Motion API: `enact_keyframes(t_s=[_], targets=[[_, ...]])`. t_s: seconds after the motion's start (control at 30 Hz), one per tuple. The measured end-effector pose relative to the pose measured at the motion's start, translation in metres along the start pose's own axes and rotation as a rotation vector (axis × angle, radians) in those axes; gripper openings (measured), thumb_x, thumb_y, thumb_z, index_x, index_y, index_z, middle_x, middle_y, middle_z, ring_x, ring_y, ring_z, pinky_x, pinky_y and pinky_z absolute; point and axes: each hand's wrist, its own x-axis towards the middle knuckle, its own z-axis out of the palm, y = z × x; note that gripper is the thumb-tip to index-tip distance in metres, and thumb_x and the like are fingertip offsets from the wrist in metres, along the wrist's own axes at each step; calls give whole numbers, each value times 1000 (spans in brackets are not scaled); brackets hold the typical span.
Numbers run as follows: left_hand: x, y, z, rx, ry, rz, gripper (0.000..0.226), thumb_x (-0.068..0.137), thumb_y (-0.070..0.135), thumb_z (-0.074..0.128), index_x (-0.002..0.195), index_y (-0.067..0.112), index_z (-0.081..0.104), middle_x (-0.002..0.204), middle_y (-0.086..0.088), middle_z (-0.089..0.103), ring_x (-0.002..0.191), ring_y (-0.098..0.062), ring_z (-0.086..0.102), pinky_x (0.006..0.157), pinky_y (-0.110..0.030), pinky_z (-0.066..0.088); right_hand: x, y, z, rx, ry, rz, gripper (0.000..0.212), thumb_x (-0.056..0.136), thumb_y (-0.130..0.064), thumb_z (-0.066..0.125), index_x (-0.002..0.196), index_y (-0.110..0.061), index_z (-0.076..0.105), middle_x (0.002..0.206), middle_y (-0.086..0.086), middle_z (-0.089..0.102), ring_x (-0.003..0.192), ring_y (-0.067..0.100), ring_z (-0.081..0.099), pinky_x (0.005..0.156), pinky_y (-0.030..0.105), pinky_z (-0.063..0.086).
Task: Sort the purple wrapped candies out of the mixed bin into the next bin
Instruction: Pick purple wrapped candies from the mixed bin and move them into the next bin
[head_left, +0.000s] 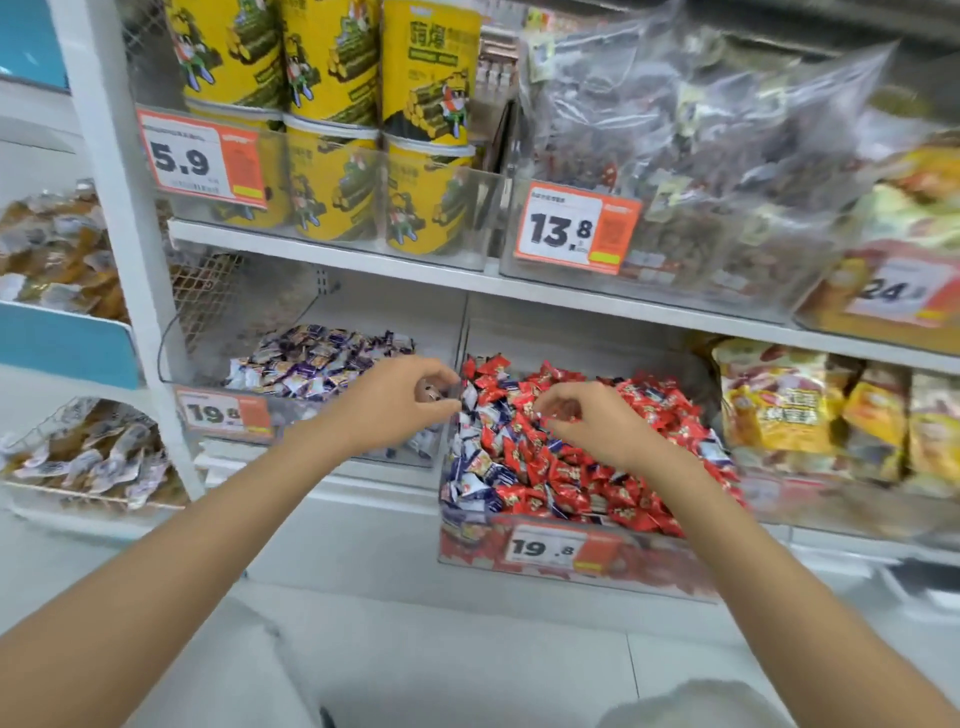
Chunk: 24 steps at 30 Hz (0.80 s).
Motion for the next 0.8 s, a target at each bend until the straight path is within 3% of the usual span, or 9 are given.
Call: enact_keyframes(t_s=[0.13, 0.2, 0.3, 0.37, 0.47, 0.57, 0.63, 0.73, 0.8], targets=[[-4, 5, 27, -108, 54, -36, 24, 93, 26, 60, 117, 29, 62, 105, 15, 62, 92, -15, 62, 72, -31, 53, -7, 2, 19, 130, -134, -20, 18, 87, -12, 69, 100, -24, 70, 100, -7, 69, 93, 11, 64, 91, 37, 53], [-4, 3, 31, -133, 83, -55, 24, 93, 24, 60, 116, 28, 63, 102, 17, 61, 85, -18, 63, 63, -30, 52, -1, -15, 36, 180, -239, -23, 35, 84, -24, 75, 118, -19, 67, 112, -2, 68, 101, 13, 63, 97, 40, 50], [-3, 3, 32, -136, 103, -40, 21, 92, 21, 60, 111, 29, 63, 98, 16, 62, 76, -25, 64, 54, -25, 47, 14, -37, 60, 15, -467, -29, 93, 79, -43, 76, 153, -31, 21, 155, 5, 30, 139, 24, 36, 114, 44, 34], [-3, 2, 32, -132, 110, -28, 20, 91, 19, 61, 106, 33, 61, 98, 15, 63, 74, -23, 64, 54, -21, 46, 22, -41, 64, -114, -518, -16, 106, 77, -50, 75, 155, -34, 5, 161, 2, 8, 147, 25, 18, 117, 46, 27], [-2, 0, 34, -154, 128, -37, 18, 90, 17, 62, 103, 30, 64, 103, 7, 64, 71, -14, 64, 54, -17, 44, 27, -38, 63, -103, -473, -26, 91, 76, -39, 78, 150, -25, 26, 146, 2, 27, 130, 25, 39, 106, 42, 41], [-2, -2, 37, -169, 138, -35, 17, 90, 16, 62, 104, 26, 67, 105, 3, 63, 70, -13, 64, 54, -17, 42, 25, -36, 70, -50, -421, -114, 58, 75, -26, 77, 127, -20, 51, 131, 3, 47, 114, 24, 52, 96, 42, 48], [-2, -2, 38, -180, 148, -32, 17, 91, 16, 63, 104, 25, 67, 106, 2, 63, 71, -14, 64, 56, -19, 45, 24, -34, 72, 10, -363, -126, 40, 74, -20, 76, 109, -20, 56, 121, 2, 58, 102, 21, 57, 87, 38, 50], [-3, -3, 38, -204, 149, -35, 16, 92, 18, 62, 104, 27, 66, 105, 2, 62, 74, -19, 64, 58, -22, 49, 22, -25, 64, 146, -289, -85, 27, 77, -12, 75, 84, -19, 50, 83, 0, 53, 67, 18, 46, 62, 32, 38], [-3, -4, 38, -218, 136, -30, 15, 92, 20, 62, 103, 29, 66, 106, 1, 62, 78, -26, 65, 60, -27, 51, 19, -15, 53, 278, -236, -44, 23, 81, -6, 73, 84, -12, 51, 86, 1, 50, 62, 14, 39, 57, 28, 33]])
